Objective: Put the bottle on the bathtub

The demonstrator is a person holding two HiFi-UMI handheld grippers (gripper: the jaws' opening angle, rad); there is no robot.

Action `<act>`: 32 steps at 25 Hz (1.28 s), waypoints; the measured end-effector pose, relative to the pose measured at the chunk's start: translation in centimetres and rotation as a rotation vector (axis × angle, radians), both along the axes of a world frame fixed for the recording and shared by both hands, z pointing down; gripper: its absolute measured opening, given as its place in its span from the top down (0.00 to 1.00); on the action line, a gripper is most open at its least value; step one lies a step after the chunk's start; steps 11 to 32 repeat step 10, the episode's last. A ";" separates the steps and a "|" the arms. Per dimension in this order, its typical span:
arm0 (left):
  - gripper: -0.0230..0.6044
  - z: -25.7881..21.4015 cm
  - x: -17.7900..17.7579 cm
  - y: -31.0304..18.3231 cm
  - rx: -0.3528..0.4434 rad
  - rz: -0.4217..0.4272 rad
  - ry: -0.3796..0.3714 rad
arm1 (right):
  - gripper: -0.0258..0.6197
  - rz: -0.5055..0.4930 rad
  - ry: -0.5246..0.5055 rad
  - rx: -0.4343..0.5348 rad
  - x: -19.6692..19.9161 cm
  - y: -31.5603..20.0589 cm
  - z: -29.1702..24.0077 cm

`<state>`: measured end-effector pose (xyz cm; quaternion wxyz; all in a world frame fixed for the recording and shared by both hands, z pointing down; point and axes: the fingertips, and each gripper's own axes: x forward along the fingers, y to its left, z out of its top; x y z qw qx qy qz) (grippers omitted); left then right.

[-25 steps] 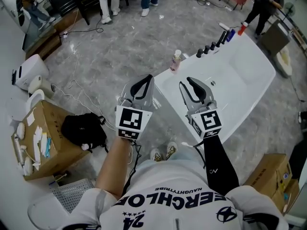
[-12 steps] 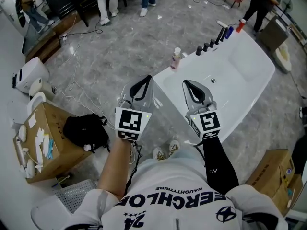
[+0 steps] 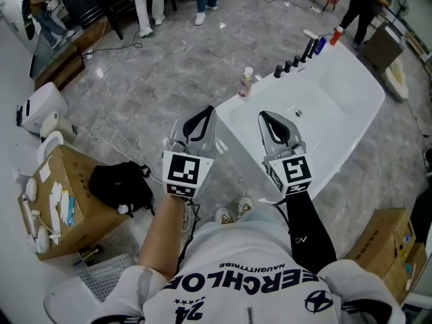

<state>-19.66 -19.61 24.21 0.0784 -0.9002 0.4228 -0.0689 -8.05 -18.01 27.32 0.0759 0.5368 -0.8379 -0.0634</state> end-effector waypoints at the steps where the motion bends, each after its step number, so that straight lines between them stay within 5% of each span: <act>1: 0.96 0.0 0.0 0.0 0.001 0.000 0.000 | 0.92 0.000 0.000 0.001 0.0 0.0 0.0; 32: 0.96 0.1 -0.2 0.3 0.000 0.008 -0.005 | 0.92 0.001 0.006 -0.002 -0.2 0.4 0.1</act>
